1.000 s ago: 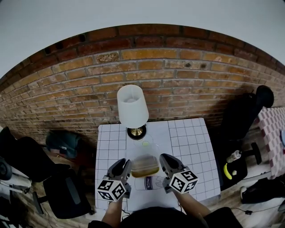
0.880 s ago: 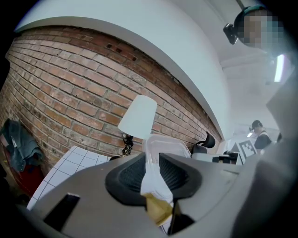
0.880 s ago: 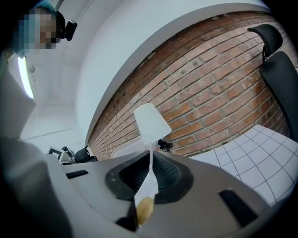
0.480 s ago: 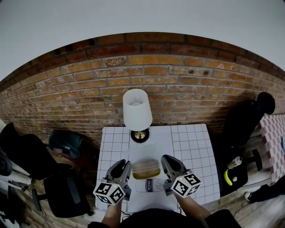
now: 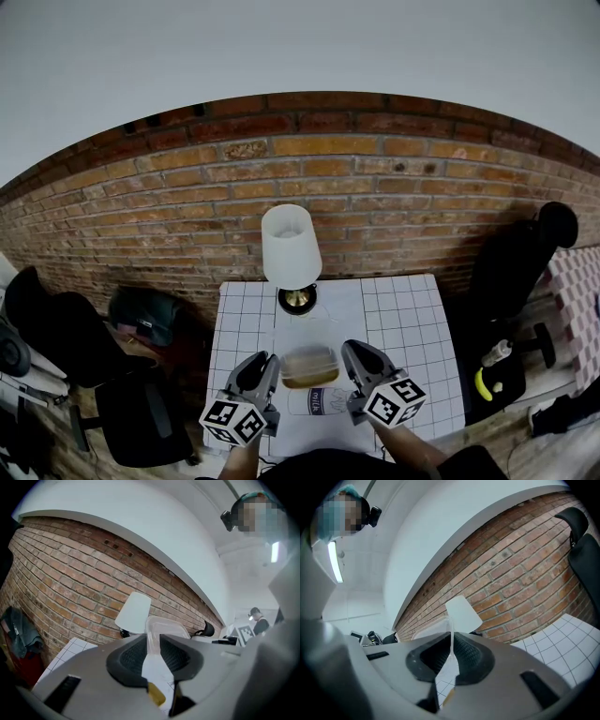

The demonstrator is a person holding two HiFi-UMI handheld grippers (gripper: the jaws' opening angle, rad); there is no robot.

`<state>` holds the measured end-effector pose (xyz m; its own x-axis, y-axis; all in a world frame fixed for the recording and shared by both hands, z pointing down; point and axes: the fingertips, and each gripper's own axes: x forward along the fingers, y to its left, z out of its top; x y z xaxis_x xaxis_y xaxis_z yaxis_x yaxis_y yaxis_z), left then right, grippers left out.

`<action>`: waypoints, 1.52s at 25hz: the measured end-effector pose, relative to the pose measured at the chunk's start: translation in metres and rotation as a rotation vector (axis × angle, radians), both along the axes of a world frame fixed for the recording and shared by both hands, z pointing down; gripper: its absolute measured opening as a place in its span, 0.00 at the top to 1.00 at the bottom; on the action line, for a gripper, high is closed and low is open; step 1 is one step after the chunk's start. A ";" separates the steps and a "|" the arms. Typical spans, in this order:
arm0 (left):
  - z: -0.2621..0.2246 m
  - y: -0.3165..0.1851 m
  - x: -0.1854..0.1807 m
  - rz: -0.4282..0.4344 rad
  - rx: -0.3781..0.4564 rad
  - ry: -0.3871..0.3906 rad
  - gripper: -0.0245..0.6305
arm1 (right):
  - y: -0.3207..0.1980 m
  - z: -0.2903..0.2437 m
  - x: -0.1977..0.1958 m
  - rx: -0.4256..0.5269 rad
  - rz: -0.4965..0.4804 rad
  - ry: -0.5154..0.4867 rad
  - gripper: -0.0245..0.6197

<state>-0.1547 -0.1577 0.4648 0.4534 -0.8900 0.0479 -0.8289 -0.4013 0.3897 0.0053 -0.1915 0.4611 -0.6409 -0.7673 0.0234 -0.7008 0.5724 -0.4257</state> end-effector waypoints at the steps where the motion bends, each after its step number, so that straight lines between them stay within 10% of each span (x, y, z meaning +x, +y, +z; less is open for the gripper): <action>1: -0.001 0.001 0.000 -0.002 0.000 0.001 0.82 | 0.001 -0.001 0.000 -0.001 0.000 -0.001 0.93; 38: -0.012 0.036 -0.002 -0.049 0.021 -0.003 0.83 | 0.028 -0.008 -0.004 0.012 -0.054 0.011 0.94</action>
